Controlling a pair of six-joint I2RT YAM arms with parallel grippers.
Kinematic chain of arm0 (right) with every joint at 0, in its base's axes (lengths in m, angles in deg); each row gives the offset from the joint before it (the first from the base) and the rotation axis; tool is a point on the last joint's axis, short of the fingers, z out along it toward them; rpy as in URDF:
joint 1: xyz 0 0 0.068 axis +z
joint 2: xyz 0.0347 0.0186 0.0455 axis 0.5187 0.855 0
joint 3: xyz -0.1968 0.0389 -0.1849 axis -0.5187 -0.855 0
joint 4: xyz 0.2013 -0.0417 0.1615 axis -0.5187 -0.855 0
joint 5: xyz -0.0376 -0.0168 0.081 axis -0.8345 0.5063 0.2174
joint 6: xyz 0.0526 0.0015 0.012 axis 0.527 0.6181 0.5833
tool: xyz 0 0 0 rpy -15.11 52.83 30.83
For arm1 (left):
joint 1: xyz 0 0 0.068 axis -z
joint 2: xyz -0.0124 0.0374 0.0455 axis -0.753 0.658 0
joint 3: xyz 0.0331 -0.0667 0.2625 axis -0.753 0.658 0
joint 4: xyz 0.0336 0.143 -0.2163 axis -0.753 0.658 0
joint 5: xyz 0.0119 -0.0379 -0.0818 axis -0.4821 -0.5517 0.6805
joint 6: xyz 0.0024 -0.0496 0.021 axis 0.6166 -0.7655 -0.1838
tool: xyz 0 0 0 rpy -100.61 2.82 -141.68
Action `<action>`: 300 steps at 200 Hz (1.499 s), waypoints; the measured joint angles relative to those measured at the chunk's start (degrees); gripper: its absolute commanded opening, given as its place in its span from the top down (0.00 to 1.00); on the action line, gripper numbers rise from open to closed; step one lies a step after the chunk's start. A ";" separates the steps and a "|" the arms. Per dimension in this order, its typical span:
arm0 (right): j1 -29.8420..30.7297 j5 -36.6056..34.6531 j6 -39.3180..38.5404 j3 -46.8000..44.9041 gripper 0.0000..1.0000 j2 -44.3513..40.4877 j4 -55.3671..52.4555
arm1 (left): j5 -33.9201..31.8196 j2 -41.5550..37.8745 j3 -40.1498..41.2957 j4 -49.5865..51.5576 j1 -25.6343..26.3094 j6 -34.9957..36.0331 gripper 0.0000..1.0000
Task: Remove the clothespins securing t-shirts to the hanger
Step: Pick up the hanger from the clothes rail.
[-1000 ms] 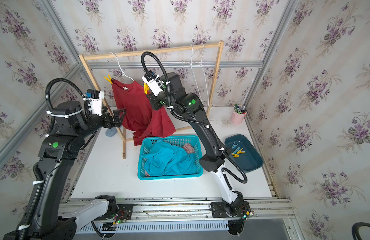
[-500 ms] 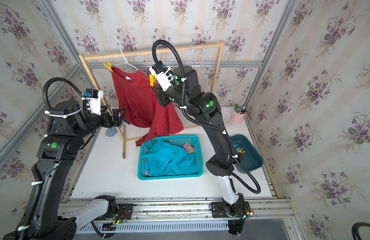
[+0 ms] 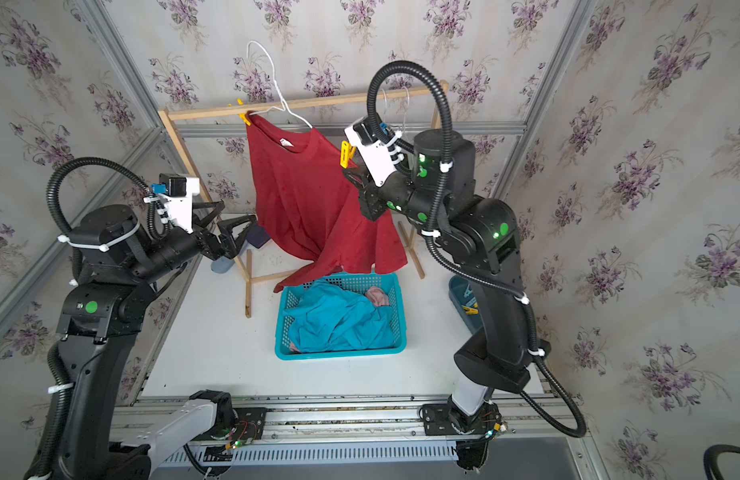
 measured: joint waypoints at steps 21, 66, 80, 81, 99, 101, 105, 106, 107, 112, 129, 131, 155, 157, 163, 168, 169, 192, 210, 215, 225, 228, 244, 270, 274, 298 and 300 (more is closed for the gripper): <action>0.00 0.15 -0.02 -0.39 1.00 -3.13 -0.02 | 2.25 -0.31 -0.02 -1.46 0.00 -0.96 0.01; 0.00 0.44 -0.57 -4.24 1.00 -11.32 1.07 | 5.38 -1.44 -0.11 -3.48 -0.02 -2.84 0.01; 0.00 0.85 -0.76 -7.23 1.00 -14.69 3.69 | 6.16 -1.90 -0.11 -4.02 0.00 -3.17 0.01; 0.00 0.90 -0.81 -7.56 1.00 -15.02 3.96 | 6.23 -1.92 -0.11 -4.04 0.00 -3.19 0.01; 0.00 1.60 -1.01 -12.83 1.00 -19.30 7.56 | 7.32 -2.45 -0.11 -4.63 -0.02 -3.87 0.01; 0.00 1.70 -1.01 -13.46 1.00 -19.76 7.87 | 7.37 -2.47 -0.11 -4.66 -0.02 -3.91 0.01; 0.00 1.81 -1.03 -14.86 1.00 -20.55 8.57 | 7.54 -2.56 -0.11 -4.81 0.00 -4.02 0.01; 0.00 1.84 -1.03 -15.10 1.00 -20.70 8.66 | 7.61 -2.58 -0.11 -4.85 -0.02 -4.07 0.01; 0.00 1.90 -1.03 -15.54 1.00 -20.98 8.83 | 7.63 -2.60 -0.11 -4.87 -0.02 -4.11 0.01; 0.00 1.90 -1.05 -17.14 1.00 -21.90 9.46 | 7.82 -2.69 -0.11 -5.03 0.00 -4.33 0.01; 0.00 2.12 -1.25 -21.81 1.00 -23.58 11.26 | 8.57 -2.93 0.13 -5.75 -0.02 -4.96 0.01; 0.00 2.23 -1.29 -22.40 1.00 -23.67 11.52 | 8.66 -2.95 0.15 -5.79 -0.02 -5.01 0.01; 0.00 3.06 -1.81 -29.57 1.00 -24.22 12.79 | 9.31 -3.23 0.48 -6.16 -0.02 -6.01 0.01; 0.00 3.26 -1.97 -30.36 1.00 -24.30 12.90 | 9.44 -3.26 0.50 -6.21 -0.02 -6.05 0.01; 0.00 3.82 -2.32 -32.41 1.00 -24.52 12.96 | 9.77 -3.39 0.55 -6.21 -0.02 -6.27 0.01; 0.00 4.42 -2.56 -34.25 1.00 -24.83 13.18 | 10.25 -3.45 0.59 -6.23 -0.02 -6.43 0.01; 0.00 4.55 -2.64 -34.75 1.00 -24.92 13.18 | 10.40 -3.50 0.59 -6.25 -0.02 -6.45 0.01; -0.57 7.72 -4.20 -41.03 1.00 -26.16 13.25 | 11.98 -4.07 0.42 -7.04 0.00 -7.21 0.01; -3.58 12.66 -5.49 -43.85 1.00 -26.34 13.70 | 12.00 -4.63 -0.57 -7.43 -0.02 -7.50 0.01; -4.76 14.14 -5.62 -44.52 1.00 -26.32 14.03 | 12.02 -4.74 -0.98 -7.54 -0.02 -7.50 0.01; -7.63 17.99 -5.73 -46.25 1.00 -26.32 15.17 | 12.41 -4.68 -1.75 -7.82 0.00 -7.48 0.01; -8.57 19.47 -5.73 -46.88 1.00 -26.32 15.50 | 12.76 -4.61 -1.95 -7.89 0.00 -7.48 0.01; -14.08 26.53 -5.40 -50.34 1.00 -26.36 17.18 | 15.93 -3.87 -2.56 -9.25 0.15 -7.23 0.03; -17.94 34.75 -4.09 -57.24 1.00 -27.30 20.87 | 19.04 -1.44 -0.61 -10.93 0.44 -7.08 0.10; -17.97 35.74 -4.00 -58.21 1.00 -27.58 21.24 | 19.54 -0.94 -0.26 -11.26 0.55 -7.19 0.12; -18.34 40.81 -3.93 -62.55 1.00 -29.20 23.96 | 21.27 1.49 0.57 -12.39 1.70 -8.17 0.19; -18.36 41.20 -3.93 -62.86 1.00 -29.27 24.22 | 21.42 1.68 0.50 -12.66 1.90 -8.26 0.20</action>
